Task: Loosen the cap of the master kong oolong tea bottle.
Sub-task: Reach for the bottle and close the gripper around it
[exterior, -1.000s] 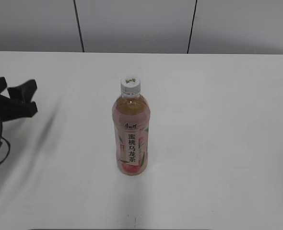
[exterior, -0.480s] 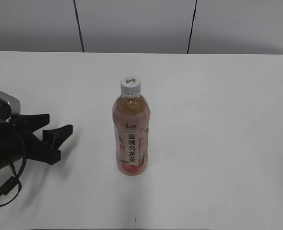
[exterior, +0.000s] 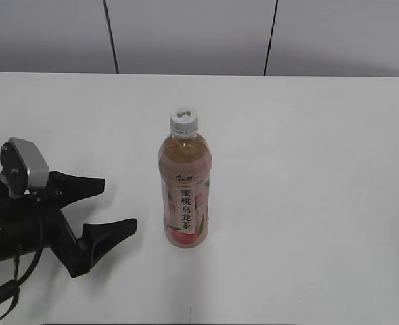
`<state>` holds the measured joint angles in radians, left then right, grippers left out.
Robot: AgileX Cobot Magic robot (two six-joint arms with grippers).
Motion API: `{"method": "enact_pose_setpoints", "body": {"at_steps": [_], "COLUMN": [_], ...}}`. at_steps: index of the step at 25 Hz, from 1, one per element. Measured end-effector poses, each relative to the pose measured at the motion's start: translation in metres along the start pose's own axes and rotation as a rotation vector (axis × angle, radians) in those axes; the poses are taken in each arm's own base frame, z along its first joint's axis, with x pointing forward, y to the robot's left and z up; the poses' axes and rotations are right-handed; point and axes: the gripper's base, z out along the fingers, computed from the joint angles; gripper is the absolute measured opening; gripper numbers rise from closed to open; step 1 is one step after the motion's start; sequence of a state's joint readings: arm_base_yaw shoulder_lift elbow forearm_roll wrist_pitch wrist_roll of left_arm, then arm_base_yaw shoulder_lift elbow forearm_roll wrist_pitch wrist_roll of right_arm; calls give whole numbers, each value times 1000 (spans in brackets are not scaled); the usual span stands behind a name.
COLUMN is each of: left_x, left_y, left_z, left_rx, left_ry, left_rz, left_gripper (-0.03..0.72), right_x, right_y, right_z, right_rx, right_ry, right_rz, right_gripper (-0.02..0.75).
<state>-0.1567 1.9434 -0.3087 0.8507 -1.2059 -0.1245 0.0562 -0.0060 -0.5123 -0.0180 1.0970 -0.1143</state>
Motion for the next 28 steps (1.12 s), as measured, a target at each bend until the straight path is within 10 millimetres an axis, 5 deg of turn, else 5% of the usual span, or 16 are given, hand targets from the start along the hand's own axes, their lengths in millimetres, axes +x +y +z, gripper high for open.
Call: {"method": "enact_pose_setpoints", "body": {"at_steps": [20, 28], "left_x": [-12, -16], "left_y": [5, -15], "left_z": [11, 25], "left_rx": [99, 143], "left_ry": [-34, -35], "left_rz": [21, 26], "left_gripper": [591, 591], "right_x": [0, 0], "right_y": [0, 0], "right_z": [0, 0], "right_rx": [0, 0], "right_ry": [0, 0], "right_rz": [0, 0], "right_gripper": [512, 512]}}
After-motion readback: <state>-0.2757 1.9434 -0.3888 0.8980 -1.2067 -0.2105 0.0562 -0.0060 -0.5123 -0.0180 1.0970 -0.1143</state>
